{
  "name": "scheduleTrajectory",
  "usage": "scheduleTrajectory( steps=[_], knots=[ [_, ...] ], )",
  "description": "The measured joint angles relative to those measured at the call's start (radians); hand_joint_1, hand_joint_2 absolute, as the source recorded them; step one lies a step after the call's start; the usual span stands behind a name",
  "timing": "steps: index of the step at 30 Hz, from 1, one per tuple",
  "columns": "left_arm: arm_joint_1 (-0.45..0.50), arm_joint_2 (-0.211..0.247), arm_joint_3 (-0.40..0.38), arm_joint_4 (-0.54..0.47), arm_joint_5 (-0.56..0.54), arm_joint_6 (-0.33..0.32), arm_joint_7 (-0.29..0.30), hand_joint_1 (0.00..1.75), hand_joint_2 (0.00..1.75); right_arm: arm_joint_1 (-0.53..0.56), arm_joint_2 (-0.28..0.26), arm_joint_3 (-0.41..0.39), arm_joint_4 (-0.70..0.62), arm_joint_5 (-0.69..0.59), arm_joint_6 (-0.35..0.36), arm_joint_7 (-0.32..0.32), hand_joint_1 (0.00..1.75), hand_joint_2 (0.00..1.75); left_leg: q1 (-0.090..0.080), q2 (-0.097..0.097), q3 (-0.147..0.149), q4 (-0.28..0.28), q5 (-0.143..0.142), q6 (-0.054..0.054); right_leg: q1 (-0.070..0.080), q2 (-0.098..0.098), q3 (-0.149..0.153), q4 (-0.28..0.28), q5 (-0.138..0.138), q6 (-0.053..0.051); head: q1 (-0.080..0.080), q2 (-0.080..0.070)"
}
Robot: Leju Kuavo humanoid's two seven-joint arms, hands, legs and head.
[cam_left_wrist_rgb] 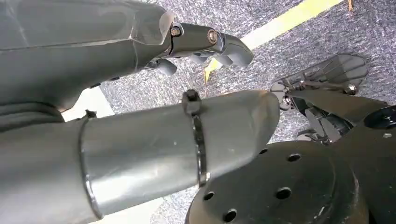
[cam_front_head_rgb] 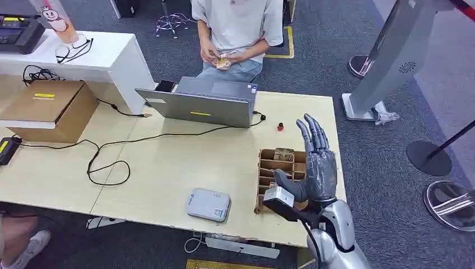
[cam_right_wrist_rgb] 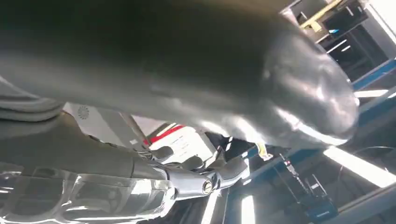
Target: Pass the card to the sensor for recognition and then transmit it.
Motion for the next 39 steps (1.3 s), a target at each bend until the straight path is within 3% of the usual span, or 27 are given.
scheduleTrajectory(
  steps=[2,3,14,39],
  knots=[
    [0.0,0.0,0.0,0.0,-0.003,0.0,-0.001,0.0,0.0,0.022,0.0,-0.007,-0.015,0.005,-0.002,-0.003,0.0,0.0,0.0,0.0,0.0,0.0,0.0,0.0,0.0,0.0,0.0,0.0,0.0,0.0,0.0,0.0],
    [0.0,0.0,0.0,0.0,-0.007,0.0,-0.003,0.0,0.0,0.033,0.0,-0.013,-0.024,0.017,-0.003,-0.003,0.0,1.75,0.0,0.0,0.0,0.0,0.0,0.0,0.0,0.0,0.0,0.0,0.0,0.0,0.0,0.0],
    [-0.001,0.0,0.0,0.0,-0.022,0.001,-0.01,0.0,0.0,0.104,0.0,-0.045,-0.106,0.091,0.005,0.01,0.0,1.75,0.0,0.0,0.0,0.0,0.0,0.0,0.0,0.0,0.0,0.0,0.0,0.0,0.0,0.0],
    [-0.003,0.0,0.001,0.0,-0.042,0.003,-0.018,0.0,0.0,0.144,0.0,-0.07,-0.154,0.154,0.049,0.021,0.0,1.75,0.0,0.0,0.0,0.0,0.0,0.0,0.0,0.0,0.0,0.0,0.0,0.0,0.0,0.0]
  ],
)
